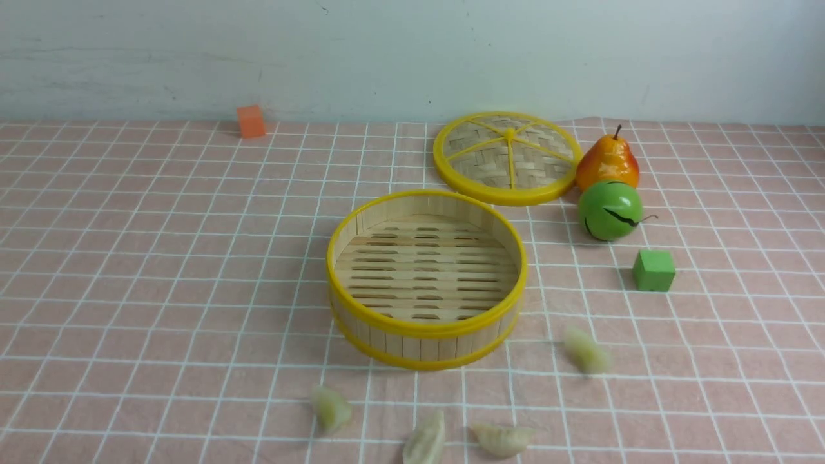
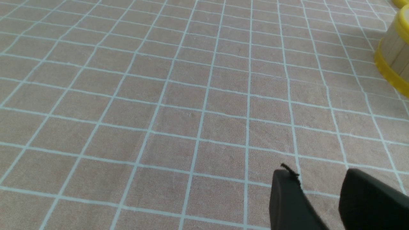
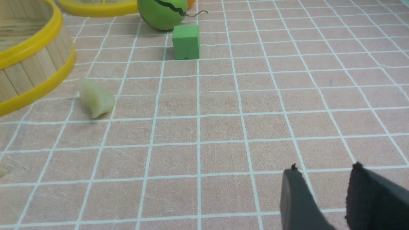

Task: Put the dumplings into the steamer on the table with the pink tablecloth.
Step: 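Reach for and grasp a dumpling on the table with the left gripper, then place the dumpling into the bamboo steamer basket with the left gripper, then reach for and grasp a dumpling on the table with the left gripper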

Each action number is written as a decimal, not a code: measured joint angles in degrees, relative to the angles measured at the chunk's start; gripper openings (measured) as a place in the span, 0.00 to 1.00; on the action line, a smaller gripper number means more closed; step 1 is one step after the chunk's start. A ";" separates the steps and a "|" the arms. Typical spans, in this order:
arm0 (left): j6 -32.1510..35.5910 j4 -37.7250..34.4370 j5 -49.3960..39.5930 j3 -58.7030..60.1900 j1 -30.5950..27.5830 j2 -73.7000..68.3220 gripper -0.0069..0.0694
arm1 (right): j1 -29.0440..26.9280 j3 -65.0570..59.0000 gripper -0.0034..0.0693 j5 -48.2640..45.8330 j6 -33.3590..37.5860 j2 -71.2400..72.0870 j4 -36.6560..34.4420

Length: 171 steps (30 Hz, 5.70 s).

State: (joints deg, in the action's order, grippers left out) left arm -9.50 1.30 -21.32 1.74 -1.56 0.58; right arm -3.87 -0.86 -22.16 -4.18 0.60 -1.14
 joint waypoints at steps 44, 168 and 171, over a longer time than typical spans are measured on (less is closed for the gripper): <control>-32.06 -47.80 12.75 0.00 0.00 0.00 0.40 | 0.00 -0.52 0.38 -1.72 -18.28 0.00 -41.58; -3.45 -4.15 -37.16 -81.23 44.85 -102.41 0.75 | 36.67 50.86 0.08 -35.58 14.01 -49.15 1.49; -3.61 -4.14 -30.61 -77.52 46.26 -104.75 0.75 | 36.67 50.86 0.09 -35.57 13.99 -49.15 1.49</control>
State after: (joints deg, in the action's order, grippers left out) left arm -13.11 -2.84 -51.93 -75.77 44.70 -104.18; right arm 32.80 50.00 -57.72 9.82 -48.54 0.36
